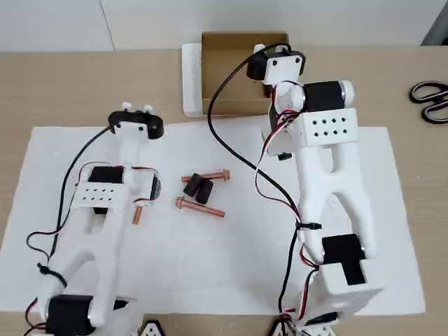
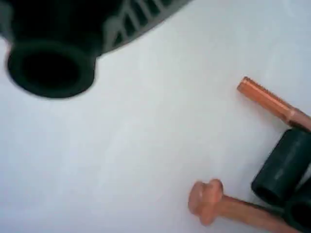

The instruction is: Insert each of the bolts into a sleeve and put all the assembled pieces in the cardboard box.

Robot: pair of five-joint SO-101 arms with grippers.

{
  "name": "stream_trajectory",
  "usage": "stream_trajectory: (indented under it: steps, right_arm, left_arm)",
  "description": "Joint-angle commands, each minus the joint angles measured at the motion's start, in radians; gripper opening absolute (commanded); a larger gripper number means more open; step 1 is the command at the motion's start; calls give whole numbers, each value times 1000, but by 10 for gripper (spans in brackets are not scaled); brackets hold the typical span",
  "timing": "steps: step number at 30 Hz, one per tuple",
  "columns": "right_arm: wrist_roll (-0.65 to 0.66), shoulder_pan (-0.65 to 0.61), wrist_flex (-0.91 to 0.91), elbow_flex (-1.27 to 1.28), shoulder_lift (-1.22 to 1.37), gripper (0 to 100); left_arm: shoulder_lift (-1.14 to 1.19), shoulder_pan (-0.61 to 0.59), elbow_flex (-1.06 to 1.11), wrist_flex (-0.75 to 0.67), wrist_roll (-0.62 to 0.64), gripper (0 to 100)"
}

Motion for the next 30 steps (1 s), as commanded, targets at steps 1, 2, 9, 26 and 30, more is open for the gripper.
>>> stream_trajectory:
  steps: [1, 2, 9, 26, 30]
  right_arm:
    - [-15, 8, 13, -32, -65, 2]
    - [-15, 8, 13, -32, -65, 2]
    - [-15, 8, 13, -32, -65, 2]
    - [-15, 8, 13, -32, -65, 2]
    - [-15, 8, 13, -32, -65, 2]
  left_arm:
    - [-6, -3, 5, -40, -6, 124]
    - [-6, -3, 8, -46, -6, 125]
    - [-5, -3, 58, -94, -6, 126]
    - [-5, -5, 71, -101, -35, 125]
    - [3, -5, 71, -98, -35, 124]
